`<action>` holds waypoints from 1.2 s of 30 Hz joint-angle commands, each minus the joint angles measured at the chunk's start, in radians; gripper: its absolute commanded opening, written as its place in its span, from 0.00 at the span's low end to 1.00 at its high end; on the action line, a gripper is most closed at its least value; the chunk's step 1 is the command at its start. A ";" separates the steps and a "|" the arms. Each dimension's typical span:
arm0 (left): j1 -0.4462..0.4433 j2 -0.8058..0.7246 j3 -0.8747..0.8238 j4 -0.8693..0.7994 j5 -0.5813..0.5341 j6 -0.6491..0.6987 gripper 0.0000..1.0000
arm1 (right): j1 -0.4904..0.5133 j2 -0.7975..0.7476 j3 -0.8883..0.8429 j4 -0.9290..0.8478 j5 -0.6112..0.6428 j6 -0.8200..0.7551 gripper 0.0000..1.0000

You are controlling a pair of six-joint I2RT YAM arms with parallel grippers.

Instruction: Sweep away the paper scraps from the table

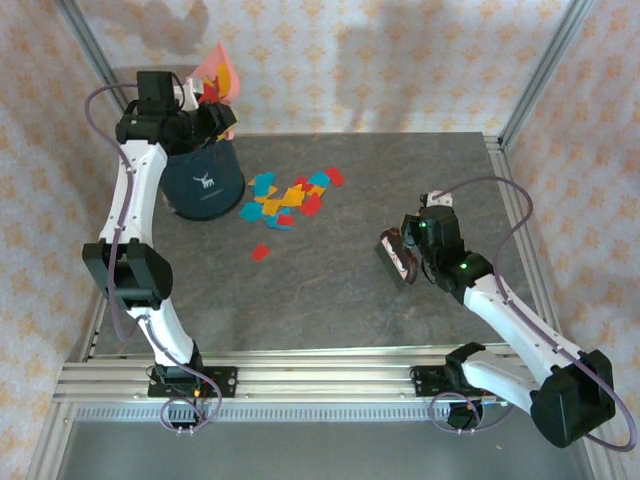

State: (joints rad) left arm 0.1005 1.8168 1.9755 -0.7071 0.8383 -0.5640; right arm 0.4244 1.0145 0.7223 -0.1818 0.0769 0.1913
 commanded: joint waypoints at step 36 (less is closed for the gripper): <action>0.075 -0.123 -0.534 1.143 0.108 -0.951 0.00 | -0.003 0.043 0.029 -0.073 -0.036 0.017 0.00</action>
State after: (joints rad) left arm 0.1665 1.7210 1.4719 0.2588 0.9360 -1.3998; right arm 0.4244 1.0424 0.7399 -0.1864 0.0517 0.2096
